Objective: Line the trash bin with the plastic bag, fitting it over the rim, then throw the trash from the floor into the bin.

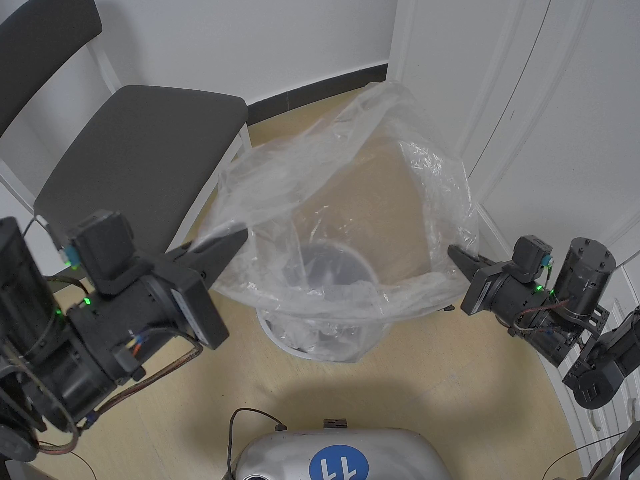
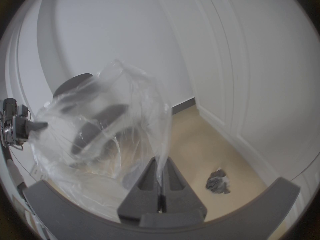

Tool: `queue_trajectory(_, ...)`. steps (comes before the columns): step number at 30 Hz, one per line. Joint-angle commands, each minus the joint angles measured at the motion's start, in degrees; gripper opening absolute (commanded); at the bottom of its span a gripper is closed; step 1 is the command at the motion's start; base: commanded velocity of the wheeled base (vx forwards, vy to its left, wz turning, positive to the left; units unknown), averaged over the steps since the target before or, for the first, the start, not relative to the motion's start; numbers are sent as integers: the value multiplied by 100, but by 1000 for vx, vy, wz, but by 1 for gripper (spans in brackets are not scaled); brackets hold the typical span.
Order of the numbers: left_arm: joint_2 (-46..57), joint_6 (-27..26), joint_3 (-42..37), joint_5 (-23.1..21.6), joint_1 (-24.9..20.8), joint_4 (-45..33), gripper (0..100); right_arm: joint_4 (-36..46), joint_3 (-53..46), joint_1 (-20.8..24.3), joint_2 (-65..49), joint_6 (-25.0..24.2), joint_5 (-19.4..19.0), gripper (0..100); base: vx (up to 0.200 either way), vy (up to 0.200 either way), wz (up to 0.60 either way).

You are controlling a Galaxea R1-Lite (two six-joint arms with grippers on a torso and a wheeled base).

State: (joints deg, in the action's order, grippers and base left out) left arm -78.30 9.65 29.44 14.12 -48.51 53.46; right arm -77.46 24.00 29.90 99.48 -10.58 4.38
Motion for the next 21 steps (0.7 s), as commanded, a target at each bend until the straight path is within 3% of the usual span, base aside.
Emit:
queue_trajectory(1,764,362,150,-23,-599,130,0,-24,-54,147,406,-410,-323,0,0,0,0)
queue_trajectory(5,781,406,159,-23,-651,165,0,-59,-106,306,406,-788,-613,0,0,0,0)
queue_trajectory(13,799,643,220,-32,-766,622,0,-24,-106,367,424,-1034,-772,0,0,0,0)
queue_trajectory(14,799,687,220,-32,-827,780,0,-24,-106,411,424,-1078,-798,100,0,0,0)
queue_trajectory(21,737,740,185,-41,-994,1141,0,-85,-62,736,555,-1658,-868,100,0,0,0)
